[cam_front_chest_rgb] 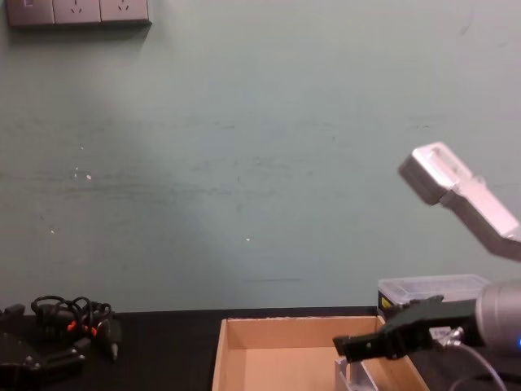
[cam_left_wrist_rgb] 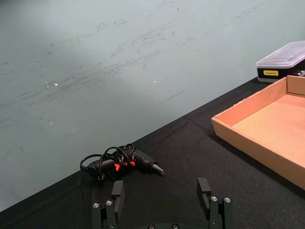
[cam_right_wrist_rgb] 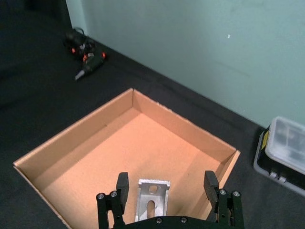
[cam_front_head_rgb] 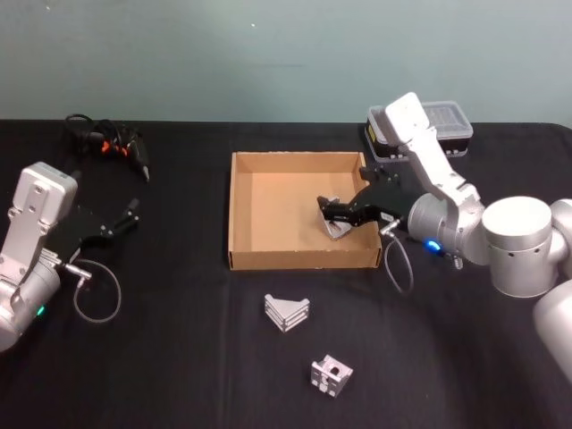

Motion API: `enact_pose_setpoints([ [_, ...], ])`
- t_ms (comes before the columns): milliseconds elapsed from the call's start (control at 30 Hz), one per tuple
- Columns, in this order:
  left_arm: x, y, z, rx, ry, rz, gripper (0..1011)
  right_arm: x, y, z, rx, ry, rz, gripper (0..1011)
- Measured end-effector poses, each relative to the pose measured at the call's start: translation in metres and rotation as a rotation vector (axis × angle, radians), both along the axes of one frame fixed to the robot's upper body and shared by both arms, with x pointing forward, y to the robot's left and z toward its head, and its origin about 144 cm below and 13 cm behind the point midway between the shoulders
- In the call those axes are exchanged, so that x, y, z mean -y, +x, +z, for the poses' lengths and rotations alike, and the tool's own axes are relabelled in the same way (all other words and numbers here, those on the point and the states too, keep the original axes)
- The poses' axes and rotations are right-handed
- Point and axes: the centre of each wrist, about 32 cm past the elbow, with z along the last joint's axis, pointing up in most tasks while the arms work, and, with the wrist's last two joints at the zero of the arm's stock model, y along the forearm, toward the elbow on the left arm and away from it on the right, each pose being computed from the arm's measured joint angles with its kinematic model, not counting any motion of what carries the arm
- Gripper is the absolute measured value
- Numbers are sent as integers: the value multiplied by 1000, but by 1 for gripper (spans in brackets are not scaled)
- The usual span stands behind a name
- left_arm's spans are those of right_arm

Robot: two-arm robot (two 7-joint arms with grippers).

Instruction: Use one hand to pick up the angle iron from the table and place it into the box.

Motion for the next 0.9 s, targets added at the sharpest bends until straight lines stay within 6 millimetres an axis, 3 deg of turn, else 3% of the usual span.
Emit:
enact_pose_setpoints([
  [267,0,0,0,0,0,0,1000,9,-20,15,53,24,24,1000],
  [633,0,0,0,0,0,0,1000,30,-74,41,96,6,132,1000],
  [900,0,0,0,0,0,0,1000,36,-99,50,90,-7,185,1000],
])
